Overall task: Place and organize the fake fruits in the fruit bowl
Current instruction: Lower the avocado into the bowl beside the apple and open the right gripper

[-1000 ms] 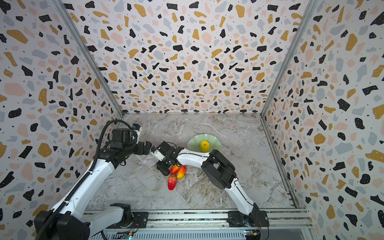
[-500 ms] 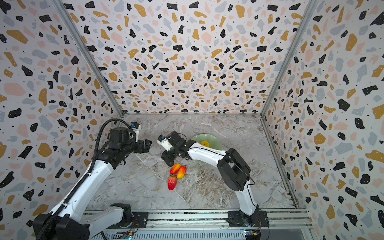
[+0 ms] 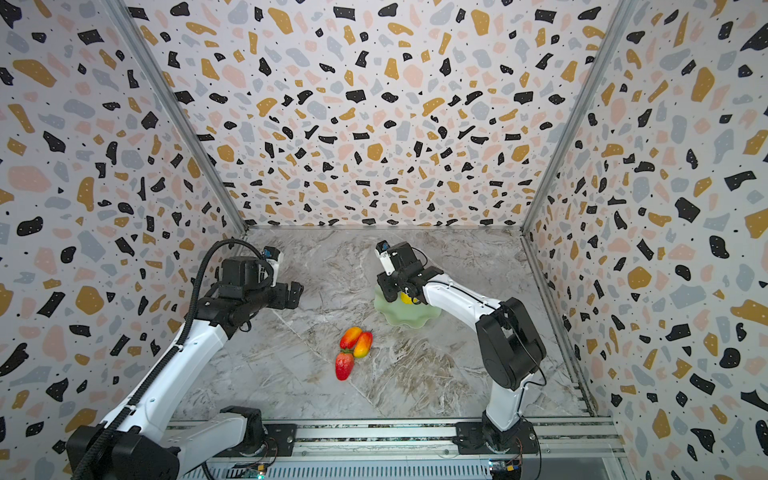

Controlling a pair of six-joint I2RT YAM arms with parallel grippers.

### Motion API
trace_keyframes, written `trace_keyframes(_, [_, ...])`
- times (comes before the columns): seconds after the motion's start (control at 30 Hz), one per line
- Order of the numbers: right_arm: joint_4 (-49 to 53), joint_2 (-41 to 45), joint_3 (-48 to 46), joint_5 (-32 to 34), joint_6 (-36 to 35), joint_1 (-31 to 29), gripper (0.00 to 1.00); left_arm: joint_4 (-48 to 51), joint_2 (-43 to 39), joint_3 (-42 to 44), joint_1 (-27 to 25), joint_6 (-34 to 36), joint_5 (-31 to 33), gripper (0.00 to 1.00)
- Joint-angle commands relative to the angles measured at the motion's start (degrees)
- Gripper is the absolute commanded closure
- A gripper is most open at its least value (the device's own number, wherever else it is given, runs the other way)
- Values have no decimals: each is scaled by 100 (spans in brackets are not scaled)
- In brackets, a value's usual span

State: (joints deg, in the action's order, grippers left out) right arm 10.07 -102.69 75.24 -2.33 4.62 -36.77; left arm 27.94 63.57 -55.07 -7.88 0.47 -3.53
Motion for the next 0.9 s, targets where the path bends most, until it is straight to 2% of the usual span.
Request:
trace_keyframes(0.0, [-51, -38, 12, 293, 20, 12, 77, -26, 11, 40, 23, 51, 72, 0])
trace_keyframes(0.3, [-297, -325, -158, 366, 87, 12, 74, -35, -3, 49, 23, 56, 72, 0])
trace_keyframes(0.67, [-426, -412, -342, 417, 91, -5, 65, -42, 15, 49, 23, 54, 54, 0])
trace_keyframes(0.87, [-385, -382, -310, 444, 40, -23, 55, -35, 15, 49, 23, 53, 54, 1])
